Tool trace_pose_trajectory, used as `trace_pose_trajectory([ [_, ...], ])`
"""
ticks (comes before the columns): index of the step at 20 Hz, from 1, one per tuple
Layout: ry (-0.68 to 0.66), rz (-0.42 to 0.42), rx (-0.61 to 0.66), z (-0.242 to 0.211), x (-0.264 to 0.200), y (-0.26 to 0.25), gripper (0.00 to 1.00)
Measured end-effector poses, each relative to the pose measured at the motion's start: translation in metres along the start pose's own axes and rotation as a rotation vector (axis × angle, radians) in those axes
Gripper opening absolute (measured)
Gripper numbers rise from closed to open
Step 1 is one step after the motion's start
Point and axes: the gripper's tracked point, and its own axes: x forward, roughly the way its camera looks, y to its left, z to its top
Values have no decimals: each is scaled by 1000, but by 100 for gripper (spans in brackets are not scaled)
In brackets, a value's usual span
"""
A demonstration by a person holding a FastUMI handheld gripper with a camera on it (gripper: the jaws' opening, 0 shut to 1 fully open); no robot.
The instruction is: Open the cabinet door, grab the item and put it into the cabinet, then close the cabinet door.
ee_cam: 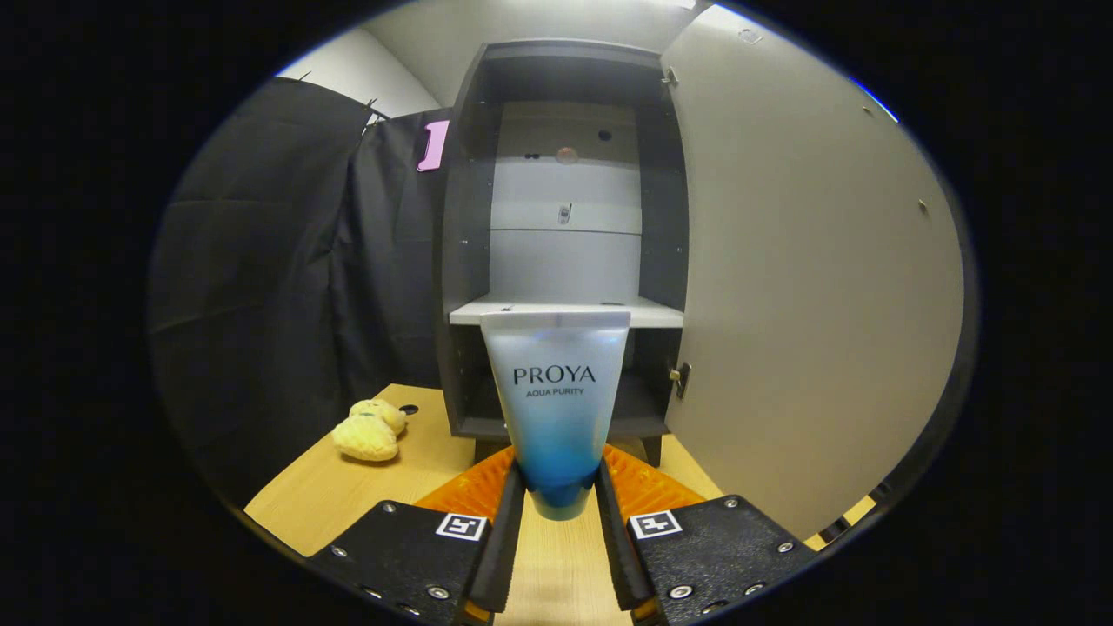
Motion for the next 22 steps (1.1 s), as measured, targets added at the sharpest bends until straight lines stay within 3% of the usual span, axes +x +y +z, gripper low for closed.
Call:
trace_pose_trajectory([
  [4,-31,6,32,55,35,-6,46],
  [9,-86,7,-30,125,87,-8,45],
  [14,-109,30,-9,161,151,-4,46],
  [18,-126,7,-8,166,217,-11,45],
  [22,-54,32,61,136,265,-8,46],
])
